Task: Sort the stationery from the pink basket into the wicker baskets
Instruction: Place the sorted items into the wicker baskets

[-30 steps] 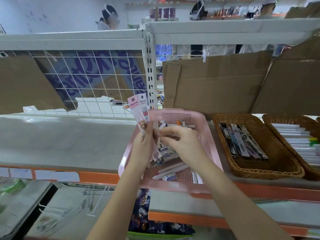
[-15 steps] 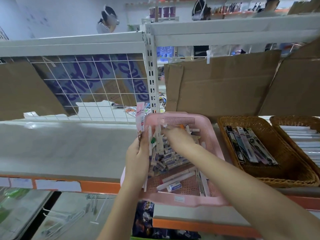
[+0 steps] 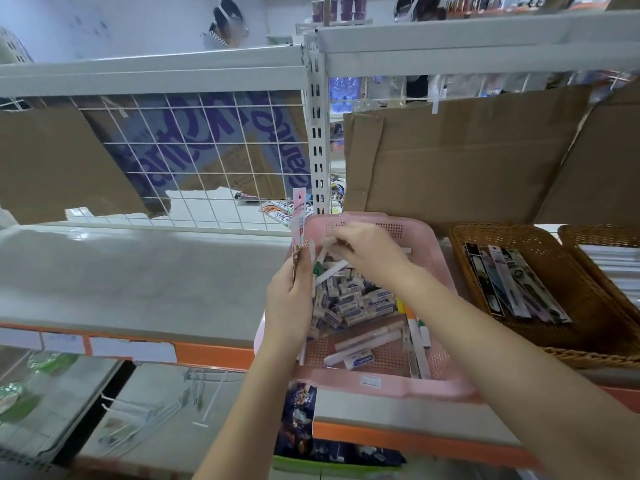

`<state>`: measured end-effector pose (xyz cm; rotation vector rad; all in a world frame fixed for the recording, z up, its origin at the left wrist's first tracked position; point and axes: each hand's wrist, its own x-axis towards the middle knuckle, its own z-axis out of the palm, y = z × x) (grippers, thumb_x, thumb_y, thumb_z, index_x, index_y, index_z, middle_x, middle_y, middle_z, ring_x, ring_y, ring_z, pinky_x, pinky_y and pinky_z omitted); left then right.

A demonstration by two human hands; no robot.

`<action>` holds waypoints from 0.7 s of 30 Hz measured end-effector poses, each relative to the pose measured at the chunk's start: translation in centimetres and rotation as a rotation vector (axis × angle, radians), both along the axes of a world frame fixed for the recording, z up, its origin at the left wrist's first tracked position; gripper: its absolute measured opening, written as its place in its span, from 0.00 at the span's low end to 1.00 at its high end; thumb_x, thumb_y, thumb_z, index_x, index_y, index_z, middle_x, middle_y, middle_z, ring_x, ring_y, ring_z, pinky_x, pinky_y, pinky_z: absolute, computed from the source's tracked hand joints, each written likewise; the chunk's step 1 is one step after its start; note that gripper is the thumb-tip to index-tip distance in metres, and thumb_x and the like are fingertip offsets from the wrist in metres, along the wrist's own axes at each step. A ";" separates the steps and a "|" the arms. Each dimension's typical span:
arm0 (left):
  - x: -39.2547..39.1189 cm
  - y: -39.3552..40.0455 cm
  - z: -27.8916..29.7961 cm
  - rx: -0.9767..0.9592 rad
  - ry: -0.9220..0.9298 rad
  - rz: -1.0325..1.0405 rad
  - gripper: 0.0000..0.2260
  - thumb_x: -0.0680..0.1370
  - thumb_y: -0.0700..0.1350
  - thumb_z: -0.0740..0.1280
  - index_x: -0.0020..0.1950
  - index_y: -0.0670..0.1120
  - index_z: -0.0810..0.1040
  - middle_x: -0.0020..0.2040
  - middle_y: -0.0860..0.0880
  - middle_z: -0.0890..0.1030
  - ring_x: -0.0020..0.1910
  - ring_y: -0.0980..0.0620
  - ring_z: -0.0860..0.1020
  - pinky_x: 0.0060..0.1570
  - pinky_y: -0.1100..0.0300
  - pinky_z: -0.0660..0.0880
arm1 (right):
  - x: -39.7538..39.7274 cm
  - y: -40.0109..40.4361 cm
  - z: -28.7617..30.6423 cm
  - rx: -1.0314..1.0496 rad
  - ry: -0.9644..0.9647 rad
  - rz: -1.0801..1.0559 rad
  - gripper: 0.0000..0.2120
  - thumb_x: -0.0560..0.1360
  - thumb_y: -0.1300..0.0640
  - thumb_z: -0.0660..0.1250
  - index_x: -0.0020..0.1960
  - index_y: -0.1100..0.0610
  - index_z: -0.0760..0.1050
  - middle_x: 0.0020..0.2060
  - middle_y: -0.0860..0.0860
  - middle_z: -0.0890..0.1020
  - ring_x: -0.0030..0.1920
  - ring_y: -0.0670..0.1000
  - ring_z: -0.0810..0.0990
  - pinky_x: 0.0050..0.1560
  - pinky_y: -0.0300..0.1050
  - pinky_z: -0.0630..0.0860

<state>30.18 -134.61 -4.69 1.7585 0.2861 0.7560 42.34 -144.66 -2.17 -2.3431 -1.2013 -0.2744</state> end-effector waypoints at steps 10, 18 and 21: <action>0.2 -0.1 -0.7 0.100 0.015 -0.056 0.17 0.72 0.56 0.71 0.33 0.52 0.65 0.26 0.58 0.69 0.26 0.60 0.66 0.26 0.71 0.64 | -4.5 -2.9 5.7 0.299 0.333 -0.150 0.09 0.75 0.56 0.68 0.51 0.60 0.81 0.43 0.54 0.85 0.43 0.51 0.83 0.49 0.51 0.79; 0.3 -1.3 0.4 0.167 0.090 -0.070 0.14 0.70 0.58 0.71 0.45 0.56 0.68 0.37 0.62 0.78 0.34 0.61 0.76 0.27 0.69 0.69 | -7.0 -3.2 6.6 0.335 0.439 -0.144 0.09 0.74 0.56 0.70 0.50 0.60 0.81 0.40 0.52 0.85 0.34 0.43 0.83 0.37 0.34 0.80; 0.8 -1.8 1.0 0.186 0.069 -0.078 0.07 0.71 0.59 0.66 0.47 0.61 0.74 0.39 0.54 0.80 0.38 0.57 0.76 0.35 0.59 0.74 | -7.4 -3.1 6.7 0.304 0.410 -0.156 0.09 0.73 0.53 0.71 0.50 0.56 0.82 0.39 0.47 0.84 0.32 0.30 0.78 0.30 0.21 0.69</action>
